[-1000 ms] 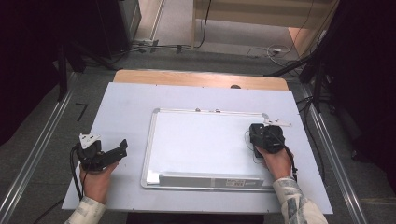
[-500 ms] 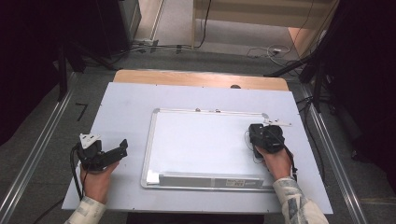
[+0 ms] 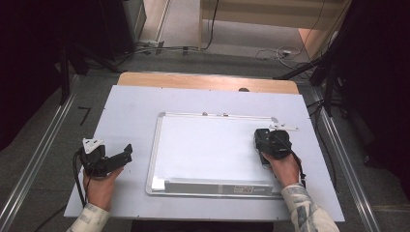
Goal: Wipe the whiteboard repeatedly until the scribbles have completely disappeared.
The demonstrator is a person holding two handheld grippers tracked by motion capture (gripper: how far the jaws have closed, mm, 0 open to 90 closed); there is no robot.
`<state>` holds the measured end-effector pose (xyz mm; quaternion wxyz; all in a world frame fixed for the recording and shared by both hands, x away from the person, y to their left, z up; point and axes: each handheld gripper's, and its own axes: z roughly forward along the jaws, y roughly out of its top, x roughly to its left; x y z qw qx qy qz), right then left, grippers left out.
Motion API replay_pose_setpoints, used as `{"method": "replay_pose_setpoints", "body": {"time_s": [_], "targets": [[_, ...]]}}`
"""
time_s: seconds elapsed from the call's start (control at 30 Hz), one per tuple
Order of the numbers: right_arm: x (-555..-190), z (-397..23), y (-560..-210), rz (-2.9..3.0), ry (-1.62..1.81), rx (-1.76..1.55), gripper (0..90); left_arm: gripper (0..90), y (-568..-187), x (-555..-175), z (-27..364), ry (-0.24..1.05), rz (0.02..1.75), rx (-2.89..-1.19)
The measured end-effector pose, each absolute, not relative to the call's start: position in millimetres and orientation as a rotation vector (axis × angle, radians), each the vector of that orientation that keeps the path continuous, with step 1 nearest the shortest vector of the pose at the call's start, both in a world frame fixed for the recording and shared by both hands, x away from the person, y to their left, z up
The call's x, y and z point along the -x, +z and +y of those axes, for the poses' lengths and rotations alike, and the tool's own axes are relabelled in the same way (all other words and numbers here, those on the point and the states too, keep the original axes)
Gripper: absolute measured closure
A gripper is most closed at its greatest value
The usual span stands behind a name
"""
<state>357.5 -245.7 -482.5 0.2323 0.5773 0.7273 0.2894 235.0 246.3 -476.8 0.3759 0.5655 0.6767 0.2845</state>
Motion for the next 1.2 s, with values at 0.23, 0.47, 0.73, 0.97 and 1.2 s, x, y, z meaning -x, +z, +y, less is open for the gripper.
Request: {"method": "replay_pose_setpoints", "body": {"time_s": [0.23, 0.47, 0.73, 0.97, 1.2], "targets": [[-356, -240, -483, 2.019, 0.801, -1.564, 37.1, 1.9, -477, -235, 246, 0.729, 1.73, -1.448], [-355, -234, -483, 2.039, 0.805, -1.548, 37.0, 1.9, -477, -235, 246, 0.729, 1.731, -1.448], [-353, -224, -483, 2.078, 0.818, -1.516, 37.0, 1.9, -477, -236, 246, 0.728, 1.73, -1.448], [-352, -219, -483, 2.121, 0.839, -1.486, 37.0, 1.9, -476, -235, 247, 0.727, 1.734, -1.442], [-358, -229, -482, 2.089, 0.829, -1.518, 36.9, 1.9, -477, -232, 251, 0.726, 1.74, -1.429]]}}
